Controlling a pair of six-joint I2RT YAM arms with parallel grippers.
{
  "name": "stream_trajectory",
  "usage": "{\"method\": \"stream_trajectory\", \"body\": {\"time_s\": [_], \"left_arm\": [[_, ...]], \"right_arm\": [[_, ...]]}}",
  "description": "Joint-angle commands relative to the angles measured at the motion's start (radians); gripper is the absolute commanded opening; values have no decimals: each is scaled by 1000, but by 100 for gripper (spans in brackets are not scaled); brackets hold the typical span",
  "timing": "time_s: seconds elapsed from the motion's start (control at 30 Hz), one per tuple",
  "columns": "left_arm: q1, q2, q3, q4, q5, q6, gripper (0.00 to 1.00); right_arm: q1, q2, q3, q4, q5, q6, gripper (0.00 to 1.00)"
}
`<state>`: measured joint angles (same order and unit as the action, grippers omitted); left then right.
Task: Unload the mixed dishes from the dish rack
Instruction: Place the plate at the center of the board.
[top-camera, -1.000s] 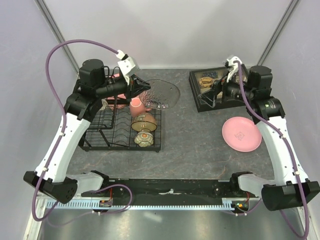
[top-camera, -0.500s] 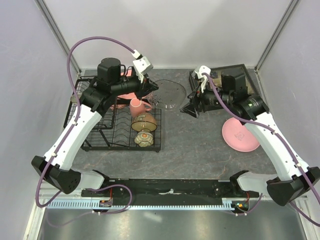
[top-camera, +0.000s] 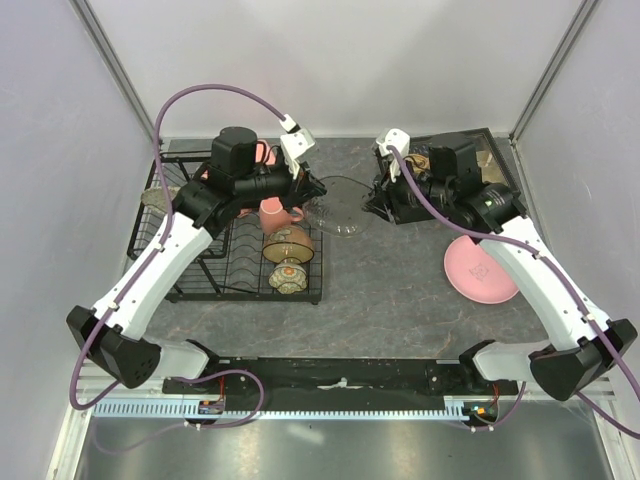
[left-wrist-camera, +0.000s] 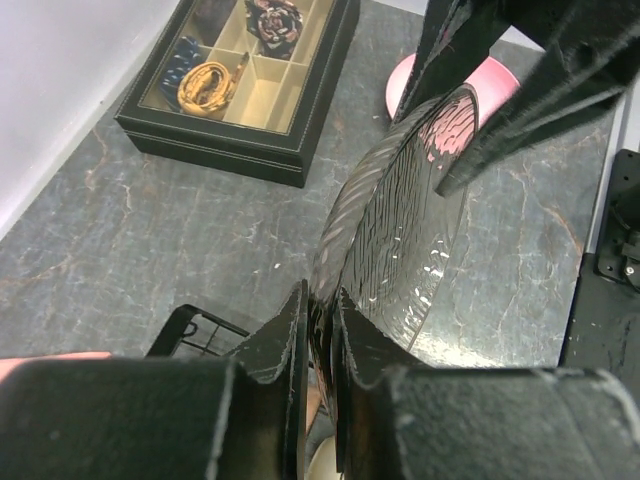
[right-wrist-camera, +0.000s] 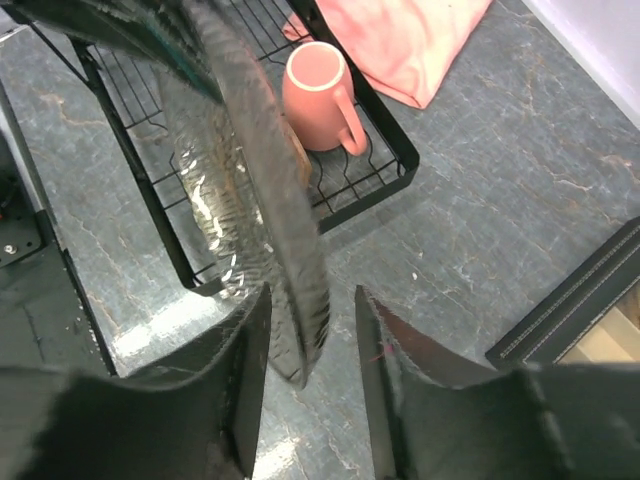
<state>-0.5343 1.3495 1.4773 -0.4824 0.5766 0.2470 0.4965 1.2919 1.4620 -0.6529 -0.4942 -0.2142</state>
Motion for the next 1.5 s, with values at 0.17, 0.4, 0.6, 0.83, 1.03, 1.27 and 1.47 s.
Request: {"method": "stream_trajectory", "body": {"time_s": [0.17, 0.4, 0.6, 0.83, 1.03, 1.27, 1.47], "left_arm": [[-15, -27, -29, 41, 23, -11, 2], [-16, -56, -57, 51, 14, 1, 36], [-16, -104, -80, 61, -38, 29, 70], [-15, -159, -103, 58, -75, 72, 86], [-15, -181, -137, 31, -78, 109, 86], [-15, -194, -189, 8, -83, 141, 86], [-15, -207, -233, 7, -101, 167, 85]], "right_arm": [[17, 18, 47, 16, 80, -1, 13], [19, -5, 20, 25, 141, 3, 0], [17, -49, -46, 41, 253, -8, 0], [7, -123, -166, 44, 436, -21, 0], [-119, -180, -275, 29, 479, 3, 0], [-334, -246, -380, -27, 395, -54, 0], [-472, -281, -460, -42, 364, -99, 0]]}}
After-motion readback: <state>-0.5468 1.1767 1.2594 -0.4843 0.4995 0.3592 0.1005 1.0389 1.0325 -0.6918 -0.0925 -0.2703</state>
